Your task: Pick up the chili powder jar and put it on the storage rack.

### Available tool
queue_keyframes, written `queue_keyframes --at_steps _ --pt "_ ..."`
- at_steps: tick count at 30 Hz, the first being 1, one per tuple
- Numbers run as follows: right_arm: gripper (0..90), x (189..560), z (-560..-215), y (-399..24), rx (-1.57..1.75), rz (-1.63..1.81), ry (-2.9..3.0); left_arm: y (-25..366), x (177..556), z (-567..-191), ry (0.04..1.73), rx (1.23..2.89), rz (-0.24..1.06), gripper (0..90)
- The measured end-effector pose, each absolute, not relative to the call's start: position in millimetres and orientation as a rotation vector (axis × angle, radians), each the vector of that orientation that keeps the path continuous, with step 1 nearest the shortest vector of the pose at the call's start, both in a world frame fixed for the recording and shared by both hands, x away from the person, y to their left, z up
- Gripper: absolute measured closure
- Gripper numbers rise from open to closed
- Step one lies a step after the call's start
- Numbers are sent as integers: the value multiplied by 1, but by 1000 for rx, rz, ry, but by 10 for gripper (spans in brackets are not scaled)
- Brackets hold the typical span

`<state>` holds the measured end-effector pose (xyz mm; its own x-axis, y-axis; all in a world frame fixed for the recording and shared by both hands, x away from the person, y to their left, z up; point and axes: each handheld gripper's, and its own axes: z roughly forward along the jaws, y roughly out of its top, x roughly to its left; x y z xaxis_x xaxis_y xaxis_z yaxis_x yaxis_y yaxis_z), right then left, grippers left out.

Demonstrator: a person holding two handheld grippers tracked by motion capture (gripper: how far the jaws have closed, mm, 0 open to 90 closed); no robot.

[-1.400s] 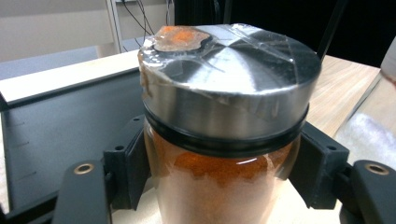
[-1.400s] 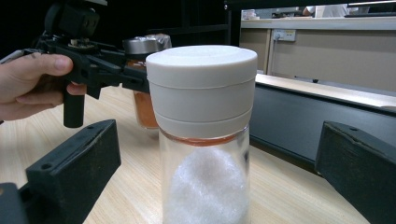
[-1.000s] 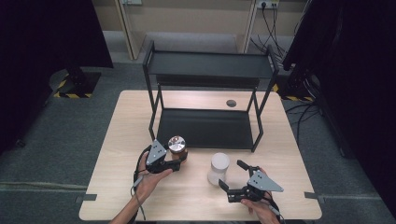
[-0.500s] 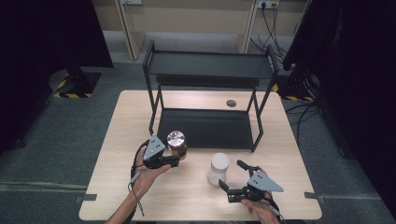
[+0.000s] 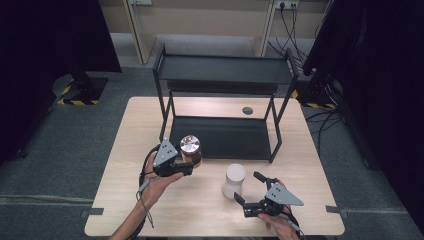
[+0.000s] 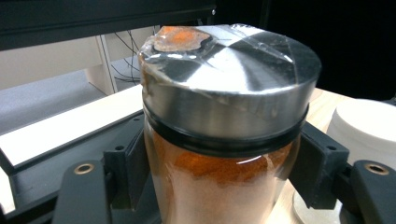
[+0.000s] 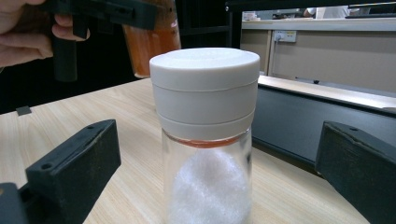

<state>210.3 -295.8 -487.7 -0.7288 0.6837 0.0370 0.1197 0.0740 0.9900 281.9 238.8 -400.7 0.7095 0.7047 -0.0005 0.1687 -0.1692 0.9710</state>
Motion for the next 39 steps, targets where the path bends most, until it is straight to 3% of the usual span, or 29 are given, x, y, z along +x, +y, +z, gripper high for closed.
queue_keyframes --at_steps 21,39 --pt "3 210 -488 -296 800 1700 1914 241 297 -359 695 1714 539 303" --pt "3 210 -488 -296 801 1701 1914 241 312 -301 700 1728 536 303"
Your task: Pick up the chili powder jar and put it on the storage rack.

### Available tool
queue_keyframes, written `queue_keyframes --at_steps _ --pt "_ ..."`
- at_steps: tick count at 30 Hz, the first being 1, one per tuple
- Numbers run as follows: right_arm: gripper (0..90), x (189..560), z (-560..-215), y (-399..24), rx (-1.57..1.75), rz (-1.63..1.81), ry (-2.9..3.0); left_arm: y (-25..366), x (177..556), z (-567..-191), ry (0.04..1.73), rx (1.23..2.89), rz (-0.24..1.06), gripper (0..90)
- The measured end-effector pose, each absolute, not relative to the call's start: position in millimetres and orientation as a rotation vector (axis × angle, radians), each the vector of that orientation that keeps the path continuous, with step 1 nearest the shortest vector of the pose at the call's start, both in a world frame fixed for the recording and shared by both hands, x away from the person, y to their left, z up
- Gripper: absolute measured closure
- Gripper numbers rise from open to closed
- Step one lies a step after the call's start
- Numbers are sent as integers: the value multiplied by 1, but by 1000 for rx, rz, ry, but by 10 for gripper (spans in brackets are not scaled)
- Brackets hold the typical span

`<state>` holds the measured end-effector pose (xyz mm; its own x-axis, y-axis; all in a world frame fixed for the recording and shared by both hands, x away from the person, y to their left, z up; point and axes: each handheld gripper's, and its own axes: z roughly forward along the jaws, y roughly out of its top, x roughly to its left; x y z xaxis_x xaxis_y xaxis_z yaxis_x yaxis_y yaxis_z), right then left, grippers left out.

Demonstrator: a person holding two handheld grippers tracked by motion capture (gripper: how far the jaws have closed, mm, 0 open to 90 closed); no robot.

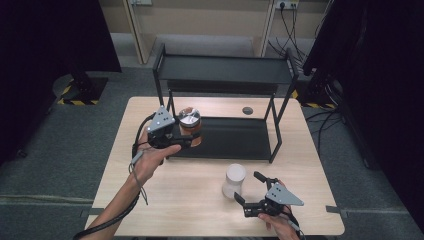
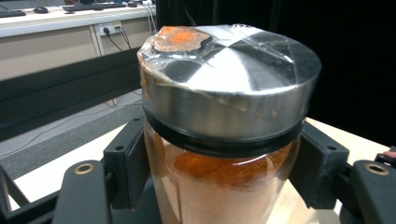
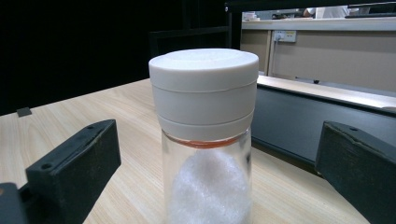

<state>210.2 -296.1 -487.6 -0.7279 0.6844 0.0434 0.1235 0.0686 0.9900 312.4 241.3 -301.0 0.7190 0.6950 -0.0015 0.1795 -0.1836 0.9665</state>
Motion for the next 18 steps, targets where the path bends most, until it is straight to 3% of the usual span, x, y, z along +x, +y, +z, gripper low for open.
queue_keyframes --at_steps 18 --pt "4 210 -488 -296 798 1701 1916 234 323 -251 708 1747 554 303"
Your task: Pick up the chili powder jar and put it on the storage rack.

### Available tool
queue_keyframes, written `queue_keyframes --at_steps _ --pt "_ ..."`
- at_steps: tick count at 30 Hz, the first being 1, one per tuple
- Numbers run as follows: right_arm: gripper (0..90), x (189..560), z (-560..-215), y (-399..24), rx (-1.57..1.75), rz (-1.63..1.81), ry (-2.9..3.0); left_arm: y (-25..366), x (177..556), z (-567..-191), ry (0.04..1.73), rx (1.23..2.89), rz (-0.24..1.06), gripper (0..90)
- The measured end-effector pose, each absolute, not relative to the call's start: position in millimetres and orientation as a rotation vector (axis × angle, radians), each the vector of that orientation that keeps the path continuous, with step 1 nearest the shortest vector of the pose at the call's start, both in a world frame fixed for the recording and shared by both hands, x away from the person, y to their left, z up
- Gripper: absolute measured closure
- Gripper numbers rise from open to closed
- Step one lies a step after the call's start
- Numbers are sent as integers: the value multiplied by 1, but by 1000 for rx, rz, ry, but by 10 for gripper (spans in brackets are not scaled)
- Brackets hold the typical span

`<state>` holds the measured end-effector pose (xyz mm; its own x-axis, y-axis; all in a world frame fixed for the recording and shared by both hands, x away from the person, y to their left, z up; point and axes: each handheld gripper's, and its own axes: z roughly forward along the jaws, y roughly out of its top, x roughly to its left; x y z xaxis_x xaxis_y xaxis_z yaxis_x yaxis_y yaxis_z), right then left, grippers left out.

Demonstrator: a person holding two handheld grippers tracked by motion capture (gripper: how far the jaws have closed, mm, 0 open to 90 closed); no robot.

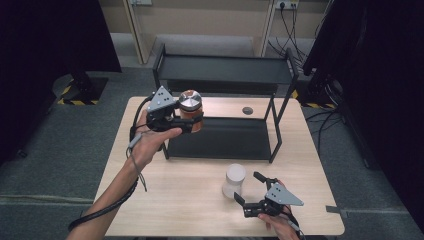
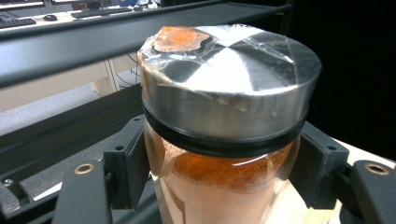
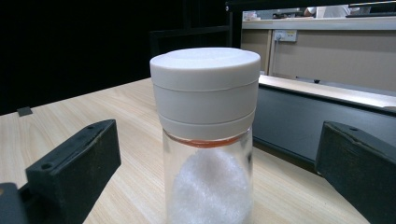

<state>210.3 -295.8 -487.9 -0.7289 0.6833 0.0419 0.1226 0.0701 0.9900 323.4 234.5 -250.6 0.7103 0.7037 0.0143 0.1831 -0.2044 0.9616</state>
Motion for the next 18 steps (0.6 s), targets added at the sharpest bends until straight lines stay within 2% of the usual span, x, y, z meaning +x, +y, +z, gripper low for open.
queue_keyframes --at_steps 18 --pt "3 211 -488 -296 800 1702 1923 231 336 -213 726 1749 575 303"
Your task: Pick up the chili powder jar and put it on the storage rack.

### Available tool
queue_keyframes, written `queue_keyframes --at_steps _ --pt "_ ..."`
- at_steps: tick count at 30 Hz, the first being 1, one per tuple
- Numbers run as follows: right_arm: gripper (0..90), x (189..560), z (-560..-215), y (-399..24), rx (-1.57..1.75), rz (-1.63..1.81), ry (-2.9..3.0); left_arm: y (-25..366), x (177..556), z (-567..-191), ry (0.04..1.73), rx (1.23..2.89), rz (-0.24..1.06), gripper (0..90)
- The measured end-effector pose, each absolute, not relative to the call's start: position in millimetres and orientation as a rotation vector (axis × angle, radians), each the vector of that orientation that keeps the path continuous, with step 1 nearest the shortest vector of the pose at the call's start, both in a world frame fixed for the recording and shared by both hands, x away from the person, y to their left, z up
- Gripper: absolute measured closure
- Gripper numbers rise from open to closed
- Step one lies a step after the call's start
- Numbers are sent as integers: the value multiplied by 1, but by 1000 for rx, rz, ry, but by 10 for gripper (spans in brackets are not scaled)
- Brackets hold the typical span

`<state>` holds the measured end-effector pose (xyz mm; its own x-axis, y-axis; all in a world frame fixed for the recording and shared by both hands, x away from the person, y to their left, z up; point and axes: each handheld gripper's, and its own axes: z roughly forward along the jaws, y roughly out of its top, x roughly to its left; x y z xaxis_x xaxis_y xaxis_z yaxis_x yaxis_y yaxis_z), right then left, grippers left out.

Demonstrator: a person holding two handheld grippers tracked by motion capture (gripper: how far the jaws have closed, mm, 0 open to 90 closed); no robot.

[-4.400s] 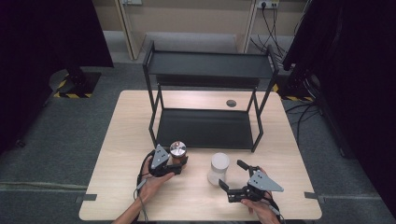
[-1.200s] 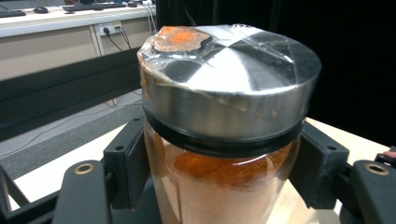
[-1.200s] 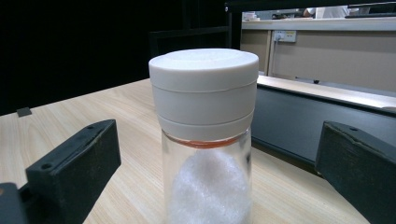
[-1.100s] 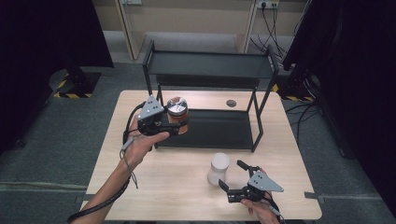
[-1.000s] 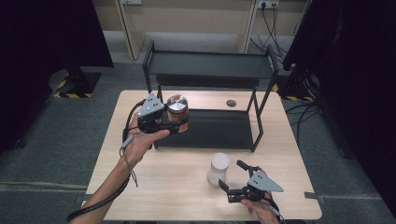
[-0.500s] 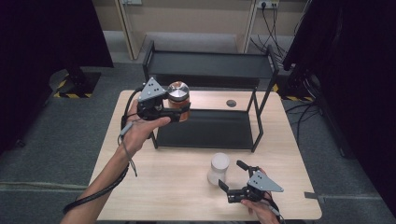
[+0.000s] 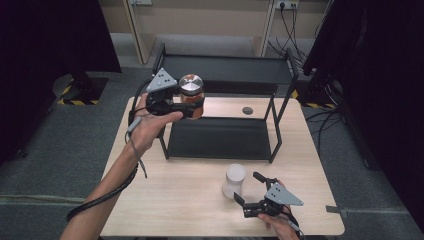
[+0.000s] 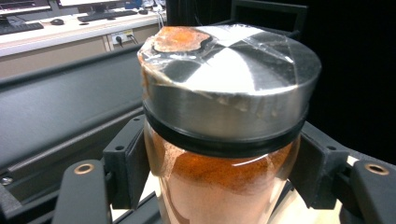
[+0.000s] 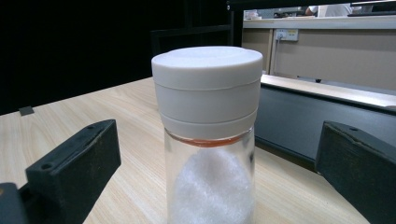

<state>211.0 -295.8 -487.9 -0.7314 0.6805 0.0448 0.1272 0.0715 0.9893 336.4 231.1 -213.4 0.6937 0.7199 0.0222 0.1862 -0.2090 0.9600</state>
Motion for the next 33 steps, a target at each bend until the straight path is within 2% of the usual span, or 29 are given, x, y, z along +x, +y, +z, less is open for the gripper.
queue_keyframes --at_steps 33 --pt "3 211 -488 -296 800 1705 1922 223 357 -164 797 1734 639 304"
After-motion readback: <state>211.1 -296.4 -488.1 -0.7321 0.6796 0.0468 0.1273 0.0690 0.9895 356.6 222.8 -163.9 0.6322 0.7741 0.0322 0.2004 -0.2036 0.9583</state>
